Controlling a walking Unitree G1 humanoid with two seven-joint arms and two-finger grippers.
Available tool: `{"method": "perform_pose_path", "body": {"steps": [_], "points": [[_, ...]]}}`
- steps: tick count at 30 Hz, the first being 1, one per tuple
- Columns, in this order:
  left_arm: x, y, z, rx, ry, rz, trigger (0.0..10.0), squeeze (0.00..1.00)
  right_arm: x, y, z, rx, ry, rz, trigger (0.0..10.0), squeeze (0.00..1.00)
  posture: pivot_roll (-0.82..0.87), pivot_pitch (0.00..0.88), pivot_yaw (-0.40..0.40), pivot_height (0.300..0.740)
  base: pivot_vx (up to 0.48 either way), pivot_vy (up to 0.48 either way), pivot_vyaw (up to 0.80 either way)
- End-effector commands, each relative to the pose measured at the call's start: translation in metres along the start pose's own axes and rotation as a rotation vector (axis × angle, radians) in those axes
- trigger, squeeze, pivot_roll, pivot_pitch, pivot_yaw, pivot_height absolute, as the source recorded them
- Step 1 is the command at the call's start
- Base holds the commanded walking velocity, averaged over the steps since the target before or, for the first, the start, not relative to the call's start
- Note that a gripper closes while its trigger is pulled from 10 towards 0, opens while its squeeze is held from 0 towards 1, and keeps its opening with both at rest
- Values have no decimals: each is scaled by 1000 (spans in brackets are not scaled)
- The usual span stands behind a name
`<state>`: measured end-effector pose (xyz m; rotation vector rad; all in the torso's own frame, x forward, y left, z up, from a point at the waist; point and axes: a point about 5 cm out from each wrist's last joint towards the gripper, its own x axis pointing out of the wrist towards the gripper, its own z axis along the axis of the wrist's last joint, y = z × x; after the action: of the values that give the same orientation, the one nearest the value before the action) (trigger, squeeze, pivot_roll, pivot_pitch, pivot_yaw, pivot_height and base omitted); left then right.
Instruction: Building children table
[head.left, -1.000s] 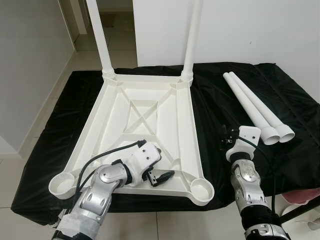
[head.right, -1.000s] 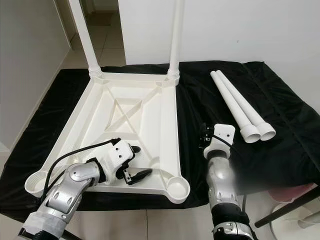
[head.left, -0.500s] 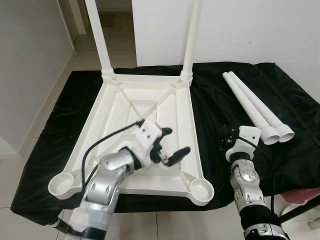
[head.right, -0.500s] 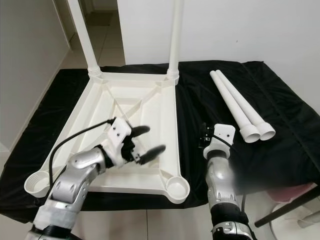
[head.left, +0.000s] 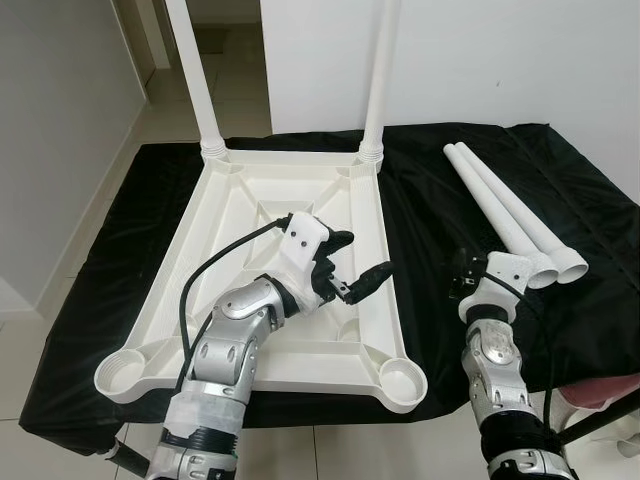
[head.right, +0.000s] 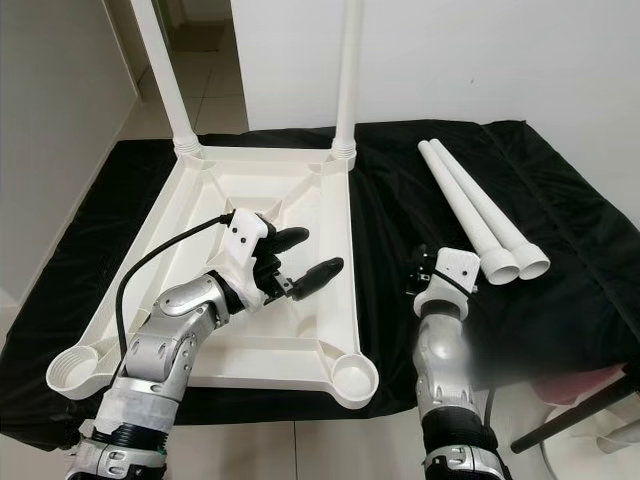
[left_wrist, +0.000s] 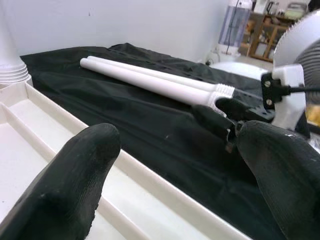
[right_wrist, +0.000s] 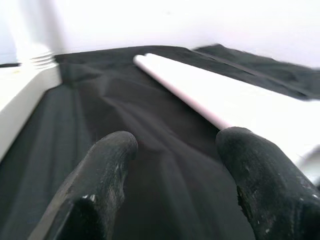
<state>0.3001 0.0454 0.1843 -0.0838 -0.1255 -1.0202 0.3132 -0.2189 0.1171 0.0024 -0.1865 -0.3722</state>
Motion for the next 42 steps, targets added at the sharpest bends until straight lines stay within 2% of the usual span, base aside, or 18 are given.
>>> {"method": "perform_pose_path", "body": {"steps": [1,11,24,32,42], "points": [[-3,18,-2,-8,12,333,10000,0,-3,-3,-3,15,12,-26,10000,0,-66,0,47,740,0,0,0],[-1,18,-1,-10,5,332,10000,0,-7,-6,-8,62,42,-81,10000,0,-68,0,49,740,0,0,0],[1,18,-2,-10,8,330,10000,0,-9,-16,-10,68,49,-160,10000,0,-66,3,55,740,0,0,0],[2,17,-2,-11,12,322,10000,0,-10,-29,-12,164,63,-241,10000,0,-66,9,62,740,0,0,0],[4,15,1,-9,11,311,10000,0,-2,-46,-8,178,52,-290,10000,0,-61,18,79,740,0,0,0]]}}
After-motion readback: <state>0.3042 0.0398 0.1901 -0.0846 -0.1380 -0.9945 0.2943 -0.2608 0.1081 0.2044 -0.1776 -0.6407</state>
